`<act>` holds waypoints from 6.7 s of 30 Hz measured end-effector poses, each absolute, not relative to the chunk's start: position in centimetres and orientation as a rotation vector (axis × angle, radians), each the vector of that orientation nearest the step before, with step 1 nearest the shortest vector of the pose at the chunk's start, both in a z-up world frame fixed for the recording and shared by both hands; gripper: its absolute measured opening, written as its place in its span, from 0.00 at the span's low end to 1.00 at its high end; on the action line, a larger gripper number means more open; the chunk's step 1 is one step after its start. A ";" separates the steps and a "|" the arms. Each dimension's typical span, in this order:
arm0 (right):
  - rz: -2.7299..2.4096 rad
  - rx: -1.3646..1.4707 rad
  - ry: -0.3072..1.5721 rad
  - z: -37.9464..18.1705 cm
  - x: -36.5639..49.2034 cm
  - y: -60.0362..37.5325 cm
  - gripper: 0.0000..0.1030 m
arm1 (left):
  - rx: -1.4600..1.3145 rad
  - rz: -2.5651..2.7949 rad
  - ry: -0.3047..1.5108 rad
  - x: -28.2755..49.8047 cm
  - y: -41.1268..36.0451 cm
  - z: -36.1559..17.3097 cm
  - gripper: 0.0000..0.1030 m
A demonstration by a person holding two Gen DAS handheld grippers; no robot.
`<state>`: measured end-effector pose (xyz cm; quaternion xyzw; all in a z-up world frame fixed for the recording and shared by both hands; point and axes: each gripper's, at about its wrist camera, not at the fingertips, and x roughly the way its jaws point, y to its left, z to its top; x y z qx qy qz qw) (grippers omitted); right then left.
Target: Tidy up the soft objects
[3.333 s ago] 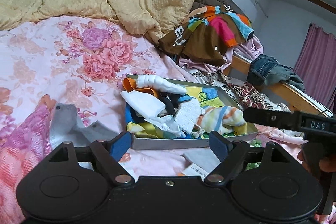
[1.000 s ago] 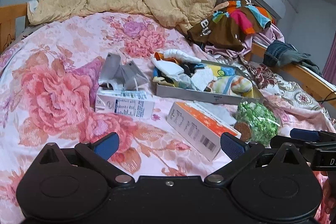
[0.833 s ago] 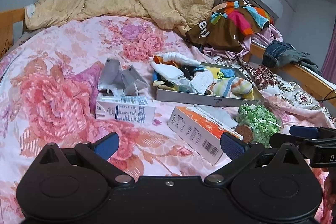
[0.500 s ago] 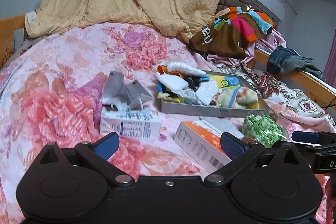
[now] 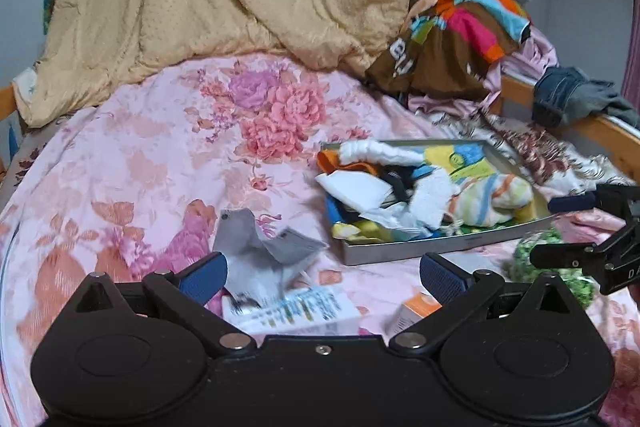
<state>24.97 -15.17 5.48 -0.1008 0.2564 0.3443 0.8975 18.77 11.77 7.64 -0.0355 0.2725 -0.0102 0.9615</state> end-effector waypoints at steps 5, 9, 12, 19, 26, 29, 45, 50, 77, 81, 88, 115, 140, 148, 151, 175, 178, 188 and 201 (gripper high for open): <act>0.790 -0.290 0.575 4.7 28.9 -14.1 1.00 | 0.008 -0.040 0.620 22.7 12.5 6.4 0.99; 0.784 -0.304 0.642 3.5 30.6 -13.3 1.00 | 0.086 -0.054 0.596 24.7 13.0 5.1 0.99; 0.778 -0.295 0.688 2.8 31.3 -12.8 1.00 | 0.174 -0.086 0.537 25.5 13.3 4.5 0.99; 0.728 -0.263 0.828 1.4 32.9 -11.6 1.00 | 0.269 -0.234 0.548 27.7 13.3 3.3 0.93; 0.642 -0.189 0.959 0.5 34.9 -10.8 1.00 | 0.391 -0.327 0.643 29.2 12.0 2.4 0.73; 0.598 -0.165 1.010 0.1 35.6 -10.2 1.00 | 0.430 -0.318 0.680 29.5 11.7 1.9 0.62; 0.408 -0.263 1.088 -0.8 37.0 -6.8 0.83 | 0.391 -0.319 0.732 30.2 10.8 1.6 0.06; 0.408 -0.273 1.098 -1.4 36.4 -7.0 0.79 | 0.373 -0.353 0.718 30.0 9.6 1.7 0.06; 0.551 -0.144 0.895 1.6 34.3 -11.4 0.06 | 0.108 -0.391 0.597 31.9 6.9 4.5 0.06; 0.558 -0.117 0.817 3.7 34.1 -12.1 0.06 | 0.090 -0.393 0.551 32.7 5.9 5.3 0.06; 0.512 -0.013 0.701 6.8 36.4 -13.5 0.06 | -0.008 -0.365 0.473 35.7 4.1 6.7 0.06; 0.343 0.119 0.764 2.1 42.8 -17.2 0.07 | -0.236 -0.306 0.588 41.1 0.6 0.2 0.10; 0.319 -0.006 0.739 2.2 41.7 -16.6 0.36 | -0.272 -0.270 0.570 40.3 1.0 0.7 0.35; 0.305 -0.036 0.709 2.9 41.0 -16.7 0.52 | -0.282 -0.256 0.552 39.4 1.6 1.3 0.57; 0.295 -0.048 0.699 3.2 40.8 -16.8 0.55 | -0.297 -0.263 0.551 39.2 1.9 1.5 0.61; 0.253 -0.059 0.606 5.9 37.8 -18.3 0.89 | -0.263 -0.186 0.454 35.5 3.3 4.6 0.91; 0.249 -0.056 0.595 6.4 37.1 -18.5 0.94 | -0.251 -0.166 0.434 34.5 3.2 5.0 0.97; 0.221 -0.045 0.559 8.0 34.3 -19.5 0.99 | -0.215 -0.135 0.412 31.1 3.1 6.5 0.99; 0.221 -0.030 0.509 9.7 28.9 -20.4 0.99 | -0.205 -0.104 0.384 25.1 3.0 8.5 0.99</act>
